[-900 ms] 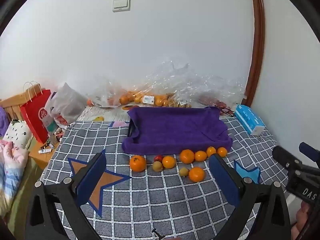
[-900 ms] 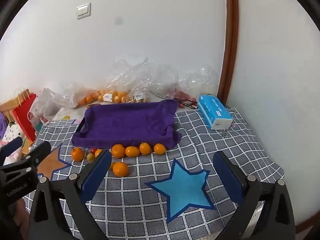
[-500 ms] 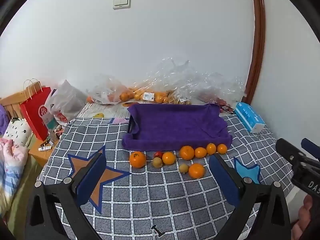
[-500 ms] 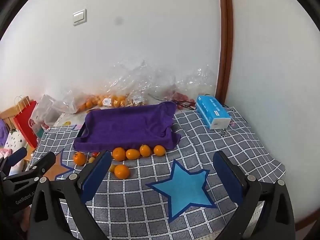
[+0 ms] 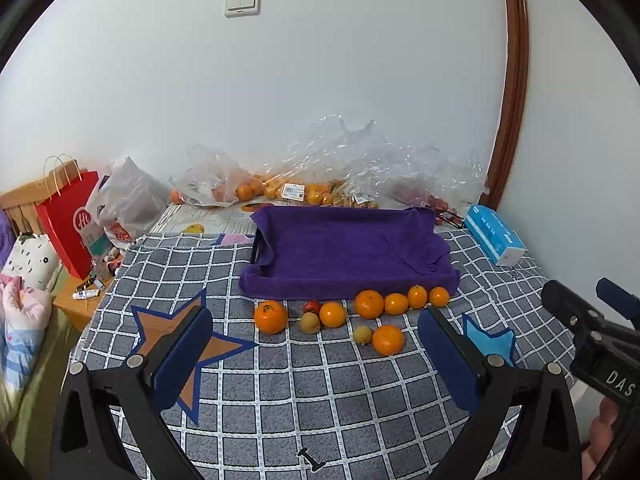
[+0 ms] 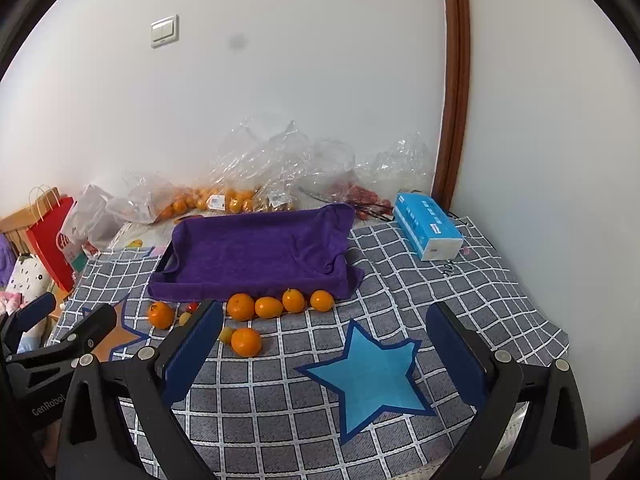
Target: Organize fruits
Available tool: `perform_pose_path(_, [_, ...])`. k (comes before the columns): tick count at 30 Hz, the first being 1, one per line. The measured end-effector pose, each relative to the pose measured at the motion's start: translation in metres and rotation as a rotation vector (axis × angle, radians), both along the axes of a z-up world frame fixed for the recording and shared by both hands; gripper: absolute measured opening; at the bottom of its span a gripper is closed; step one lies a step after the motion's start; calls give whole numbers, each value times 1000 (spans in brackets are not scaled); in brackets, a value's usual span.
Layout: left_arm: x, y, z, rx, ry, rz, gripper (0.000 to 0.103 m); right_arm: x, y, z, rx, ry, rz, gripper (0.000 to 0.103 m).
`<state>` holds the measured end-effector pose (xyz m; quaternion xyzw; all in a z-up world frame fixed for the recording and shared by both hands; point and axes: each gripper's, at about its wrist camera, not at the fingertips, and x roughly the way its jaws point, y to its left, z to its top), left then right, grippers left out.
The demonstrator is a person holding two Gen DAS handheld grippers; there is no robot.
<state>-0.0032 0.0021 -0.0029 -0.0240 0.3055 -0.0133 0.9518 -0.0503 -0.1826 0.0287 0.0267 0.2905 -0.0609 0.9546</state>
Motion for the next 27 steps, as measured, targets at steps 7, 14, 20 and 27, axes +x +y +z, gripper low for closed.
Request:
perform_pose_path(7, [-3, 0, 2, 4, -11, 1, 103, -2, 2, 0, -2, -7, -4, 100])
perform_pose_path(14, [-5, 0, 4, 3, -15, 0, 103, -2, 0, 1, 1, -7, -8, 100])
perform_pose_path(20, [-4, 0, 4, 9, -10, 6, 103, -3, -2, 1, 4, -8, -7, 100])
perform_pose_path(27, [-6, -1, 5, 12, -17, 3, 103, -2, 0, 1, 2, -9, -5, 100])
